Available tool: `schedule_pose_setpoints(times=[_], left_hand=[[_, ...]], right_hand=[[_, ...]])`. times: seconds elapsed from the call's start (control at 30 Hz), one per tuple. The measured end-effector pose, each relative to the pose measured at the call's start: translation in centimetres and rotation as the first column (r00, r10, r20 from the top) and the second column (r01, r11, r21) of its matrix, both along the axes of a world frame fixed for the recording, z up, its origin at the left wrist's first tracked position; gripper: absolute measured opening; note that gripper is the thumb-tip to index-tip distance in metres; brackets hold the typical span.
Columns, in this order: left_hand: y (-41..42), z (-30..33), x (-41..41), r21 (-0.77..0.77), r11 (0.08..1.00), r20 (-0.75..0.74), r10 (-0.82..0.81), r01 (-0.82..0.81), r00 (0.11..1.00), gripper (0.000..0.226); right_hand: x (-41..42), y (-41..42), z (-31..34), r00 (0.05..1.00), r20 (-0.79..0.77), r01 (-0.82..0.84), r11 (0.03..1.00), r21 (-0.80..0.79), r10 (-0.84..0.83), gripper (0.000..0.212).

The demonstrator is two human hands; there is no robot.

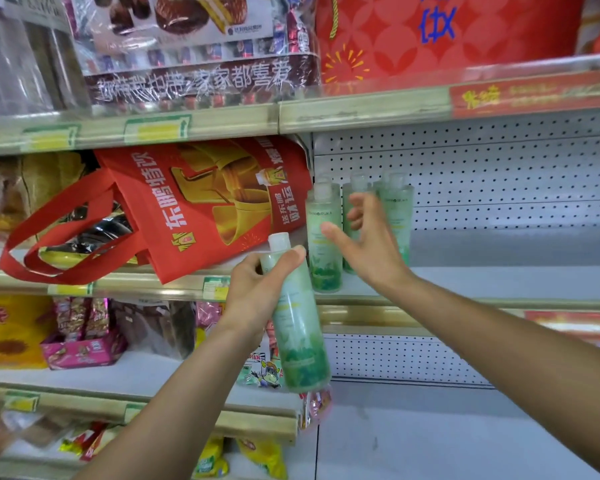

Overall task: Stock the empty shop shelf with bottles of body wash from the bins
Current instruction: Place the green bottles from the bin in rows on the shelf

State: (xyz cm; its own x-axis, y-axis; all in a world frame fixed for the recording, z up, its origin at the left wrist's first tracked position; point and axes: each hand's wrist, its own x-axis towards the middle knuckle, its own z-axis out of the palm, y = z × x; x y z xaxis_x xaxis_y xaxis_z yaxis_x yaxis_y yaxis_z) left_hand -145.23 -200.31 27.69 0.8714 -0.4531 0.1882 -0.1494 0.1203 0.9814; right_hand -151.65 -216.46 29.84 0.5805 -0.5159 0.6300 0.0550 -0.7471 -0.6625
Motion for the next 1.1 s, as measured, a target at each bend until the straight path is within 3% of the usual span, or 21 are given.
schedule_pose_setpoints(times=[0.07, 0.17, 0.23, 0.33, 0.5, 0.63, 0.73, 0.93, 1.1], left_hand=[[-0.3, 0.6, 0.0, -0.014, 1.000, 0.007, 0.021, -0.021, 1.000, 0.070], [-1.4, 1.4, -0.3, -0.047, 0.998, 0.011, 0.042, -0.041, 0.999, 0.058], [-2.2, 1.6, -0.8, -0.044, 0.998, 0.041, 0.045, -0.043, 0.998, 0.054], [-3.2, 1.8, -1.3, -0.032, 0.999, 0.112, 0.005, -0.001, 0.994, 0.055], [-4.4, 1.8, 1.1, 0.053, 0.998, 0.224, 0.023, -0.036, 0.974, 0.054], [-5.9, 0.2, 2.1, 0.276, 0.952, 0.402, 0.010, -0.132, 0.916, 0.085], [-7.3, -0.3, 2.0, 0.360, 0.917, 0.495, -0.029, -0.174, 0.869, 0.098], [-8.9, 0.1, 2.1, 0.439, 0.841, 0.616, -0.025, -0.317, 0.787, 0.097], [-8.9, 0.1, 2.3, 0.447, 0.732, 0.756, -0.002, -0.514, 0.655, 0.101]], right_hand=[[-2.0, 2.2, -2.0, 0.976, -0.096, -0.188, 0.977, 0.100, 0.198, 0.057], [-3.5, 4.9, -4.2, 0.864, -0.332, -0.314, 0.921, 0.232, 0.379, 0.077], [-3.7, 5.3, -5.0, 0.882, -0.347, -0.256, 0.943, 0.213, 0.318, 0.081], [-4.0, 4.0, -4.8, 0.927, -0.280, -0.200, 0.960, 0.196, 0.250, 0.068], [-4.7, 0.0, -2.9, 0.981, -0.049, -0.161, 0.931, 0.329, 0.187, 0.053], [-3.8, -2.8, -1.9, 0.989, 0.049, -0.144, 0.900, 0.411, 0.136, 0.049], [-2.8, -4.0, -2.2, 0.992, 0.023, -0.120, 0.896, 0.428, 0.122, 0.050], [-1.6, -5.1, -3.8, 0.995, -0.064, -0.041, 0.900, 0.434, 0.076, 0.057], [-1.7, -5.2, -4.6, 0.978, -0.209, 0.079, 0.965, 0.250, -0.026, 0.058]])
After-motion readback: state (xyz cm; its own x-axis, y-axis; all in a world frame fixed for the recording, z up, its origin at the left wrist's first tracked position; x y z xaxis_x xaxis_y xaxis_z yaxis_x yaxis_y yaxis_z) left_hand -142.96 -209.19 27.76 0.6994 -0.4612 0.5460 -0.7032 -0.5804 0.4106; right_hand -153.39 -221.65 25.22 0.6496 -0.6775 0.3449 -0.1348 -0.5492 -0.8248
